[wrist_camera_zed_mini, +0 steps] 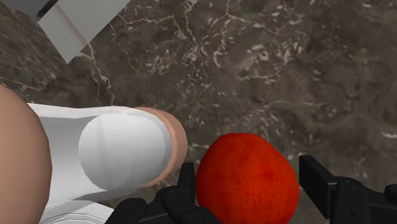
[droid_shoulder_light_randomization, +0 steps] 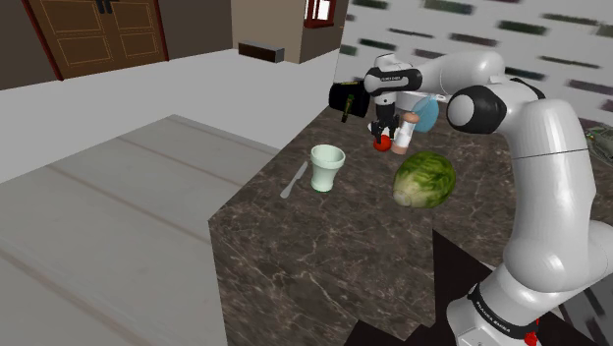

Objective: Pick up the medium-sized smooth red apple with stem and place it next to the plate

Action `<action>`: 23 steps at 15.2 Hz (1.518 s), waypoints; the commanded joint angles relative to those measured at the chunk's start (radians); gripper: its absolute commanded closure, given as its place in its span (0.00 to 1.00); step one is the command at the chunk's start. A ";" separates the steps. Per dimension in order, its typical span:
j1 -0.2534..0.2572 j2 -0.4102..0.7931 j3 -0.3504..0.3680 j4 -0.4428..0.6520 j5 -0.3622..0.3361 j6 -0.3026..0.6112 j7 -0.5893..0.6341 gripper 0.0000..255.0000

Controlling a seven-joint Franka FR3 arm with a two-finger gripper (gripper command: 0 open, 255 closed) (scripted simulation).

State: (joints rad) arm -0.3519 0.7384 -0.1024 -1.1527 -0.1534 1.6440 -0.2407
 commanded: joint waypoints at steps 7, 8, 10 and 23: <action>0.000 0.001 0.000 -0.001 0.000 0.002 0.000 0.00; 0.000 0.001 0.000 -0.001 0.000 0.002 0.000 0.00; 0.000 0.001 0.000 -0.001 0.000 0.002 0.000 0.00; 0.007 0.062 0.001 0.224 0.006 -0.163 -0.014 0.00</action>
